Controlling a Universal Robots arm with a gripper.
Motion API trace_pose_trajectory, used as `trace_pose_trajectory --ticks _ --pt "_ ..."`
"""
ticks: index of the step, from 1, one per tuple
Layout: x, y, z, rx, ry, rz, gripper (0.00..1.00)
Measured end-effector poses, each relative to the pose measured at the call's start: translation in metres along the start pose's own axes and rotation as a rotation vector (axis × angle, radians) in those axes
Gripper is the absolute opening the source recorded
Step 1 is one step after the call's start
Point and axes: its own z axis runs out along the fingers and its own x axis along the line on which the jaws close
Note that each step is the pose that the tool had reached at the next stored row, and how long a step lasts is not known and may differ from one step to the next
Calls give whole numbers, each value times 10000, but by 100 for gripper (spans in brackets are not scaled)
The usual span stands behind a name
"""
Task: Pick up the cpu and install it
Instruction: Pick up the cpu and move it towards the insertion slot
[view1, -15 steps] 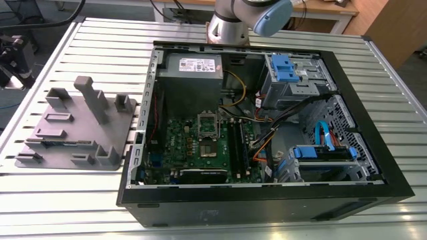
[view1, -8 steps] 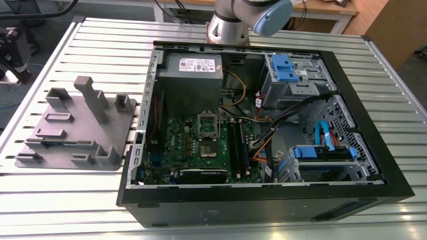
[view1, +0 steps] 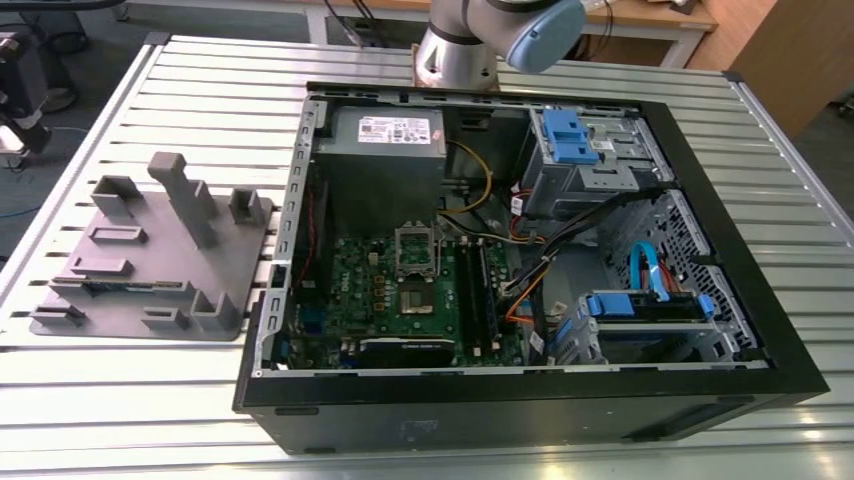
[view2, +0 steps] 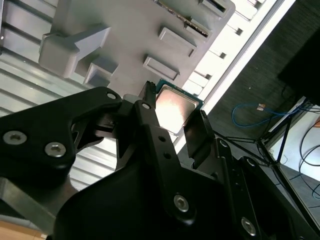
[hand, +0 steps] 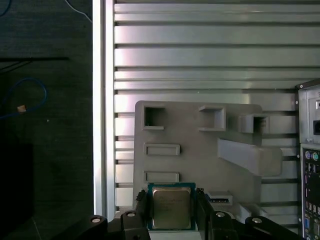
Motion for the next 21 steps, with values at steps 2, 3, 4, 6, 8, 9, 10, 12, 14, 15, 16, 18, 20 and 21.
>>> trace_pose_trajectory --ticks 2,3,4,6,8,9,10,12,14,15,16,18,20,21 --pt "-1 1 -43 0 1 0 47" --pt "-2 2 -65 1 2 0 47" --pt "-2 3 -86 1 1 0 47" --pt "-3 4 -129 0 1 0 47" --pt "-4 4 -156 0 0 0 47" --pt "-4 4 -157 -1 -2 0 47" --pt "-4 5 -158 -1 -2 0 47" --pt "-4 5 -159 -1 -1 0 47" --pt "-4 5 -161 1 1 0 47" --pt "-4 5 -161 0 1 0 47" --pt "-4 5 -161 0 0 0 47" --pt "-11 5 -163 2 4 0 47" --pt "-27 5 -161 0 1 0 47" --pt "-38 6 -160 0 1 0 47"
